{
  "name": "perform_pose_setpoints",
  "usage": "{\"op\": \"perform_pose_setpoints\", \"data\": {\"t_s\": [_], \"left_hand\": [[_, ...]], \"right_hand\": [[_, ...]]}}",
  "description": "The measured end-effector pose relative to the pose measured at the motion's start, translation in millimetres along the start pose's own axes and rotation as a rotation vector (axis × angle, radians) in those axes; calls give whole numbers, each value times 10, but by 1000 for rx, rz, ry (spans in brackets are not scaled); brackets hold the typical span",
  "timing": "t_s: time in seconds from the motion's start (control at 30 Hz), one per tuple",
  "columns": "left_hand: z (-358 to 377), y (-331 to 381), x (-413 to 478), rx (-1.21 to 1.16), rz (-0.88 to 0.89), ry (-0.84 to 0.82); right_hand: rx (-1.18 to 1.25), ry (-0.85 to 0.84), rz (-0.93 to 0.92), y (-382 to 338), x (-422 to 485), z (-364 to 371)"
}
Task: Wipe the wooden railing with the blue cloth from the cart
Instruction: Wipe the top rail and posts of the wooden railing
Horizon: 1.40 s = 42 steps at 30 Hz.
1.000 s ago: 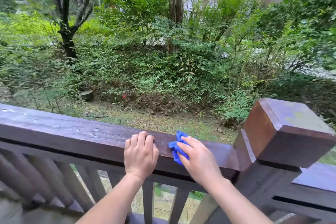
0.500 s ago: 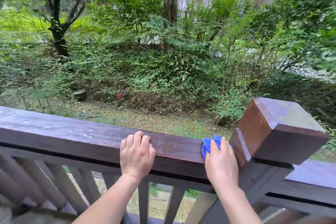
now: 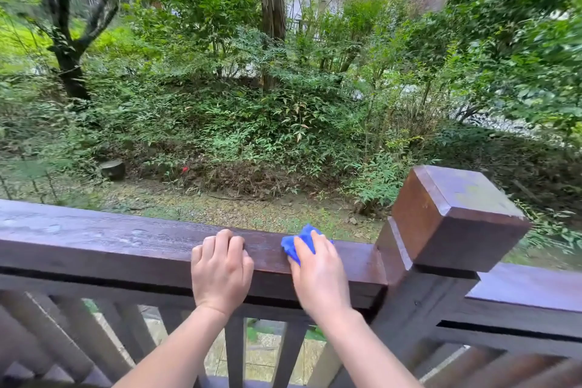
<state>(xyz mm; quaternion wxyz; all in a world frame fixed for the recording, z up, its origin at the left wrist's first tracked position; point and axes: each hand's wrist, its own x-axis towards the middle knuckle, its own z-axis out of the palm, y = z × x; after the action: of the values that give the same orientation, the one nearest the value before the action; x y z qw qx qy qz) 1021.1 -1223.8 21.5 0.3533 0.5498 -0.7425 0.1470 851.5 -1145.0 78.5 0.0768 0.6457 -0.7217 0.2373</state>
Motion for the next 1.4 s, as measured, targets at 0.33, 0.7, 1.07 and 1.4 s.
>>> {"op": "perform_pose_setpoints", "data": {"t_s": [0.33,0.7,1.07,1.4], "left_hand": [[-468,-80,143,-148,-24,-278],[-820,-1450,107,-217,-27,46],[-228,-2523,212,-142,-220,204],[89,-2611,178,-275,-183,435]], "right_hand": [[49,-32,-115,-358,217,250],[105,-135,-337,-1233,445,548],[125,-123,-198,-1422,625,687],[122,-121,-394,-1671,645,787]]}}
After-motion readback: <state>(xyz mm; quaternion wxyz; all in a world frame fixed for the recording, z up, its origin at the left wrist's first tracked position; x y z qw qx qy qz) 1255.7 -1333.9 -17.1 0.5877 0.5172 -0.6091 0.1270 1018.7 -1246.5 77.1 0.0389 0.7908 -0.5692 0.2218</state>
